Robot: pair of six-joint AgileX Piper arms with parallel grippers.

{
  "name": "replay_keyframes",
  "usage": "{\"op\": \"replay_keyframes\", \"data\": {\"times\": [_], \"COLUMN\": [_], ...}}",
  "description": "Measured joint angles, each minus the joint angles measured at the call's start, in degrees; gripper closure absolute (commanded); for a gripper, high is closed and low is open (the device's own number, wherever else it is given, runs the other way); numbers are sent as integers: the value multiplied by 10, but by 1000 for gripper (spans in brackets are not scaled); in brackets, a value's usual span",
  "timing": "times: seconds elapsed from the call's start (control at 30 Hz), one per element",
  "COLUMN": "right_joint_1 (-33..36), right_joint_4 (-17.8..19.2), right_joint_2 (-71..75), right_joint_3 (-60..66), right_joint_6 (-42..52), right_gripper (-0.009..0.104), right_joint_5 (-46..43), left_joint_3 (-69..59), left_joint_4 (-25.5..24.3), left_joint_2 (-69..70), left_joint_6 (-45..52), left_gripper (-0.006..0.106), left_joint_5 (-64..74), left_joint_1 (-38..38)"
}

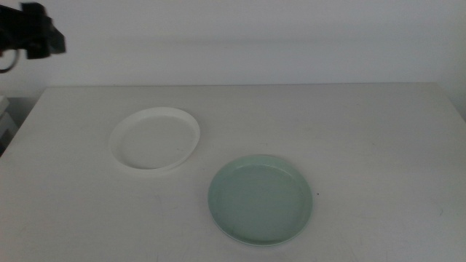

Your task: Stack the three bowls on top of each other.

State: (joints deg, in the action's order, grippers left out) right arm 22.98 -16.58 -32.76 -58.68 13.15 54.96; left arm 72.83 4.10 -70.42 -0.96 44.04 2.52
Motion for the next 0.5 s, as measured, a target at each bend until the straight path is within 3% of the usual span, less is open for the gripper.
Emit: {"op": "replay_keyframes", "data": {"times": [0.37, 0.5], "right_joint_1": [0, 0], "right_joint_4": [0, 0], "right_joint_2": [0, 0], "right_joint_3": [0, 0], "right_joint_6": [0, 0], "right_gripper": [40, 40], "right_joint_5": [0, 0], "left_joint_3": [9, 66], "left_joint_4": [4, 15], "left_joint_2": [-133, -193], "left_joint_6": [-7, 10], "left_gripper": [-4, -4], "left_joint_5": [1, 41], "left_joint_1": [0, -9]}}
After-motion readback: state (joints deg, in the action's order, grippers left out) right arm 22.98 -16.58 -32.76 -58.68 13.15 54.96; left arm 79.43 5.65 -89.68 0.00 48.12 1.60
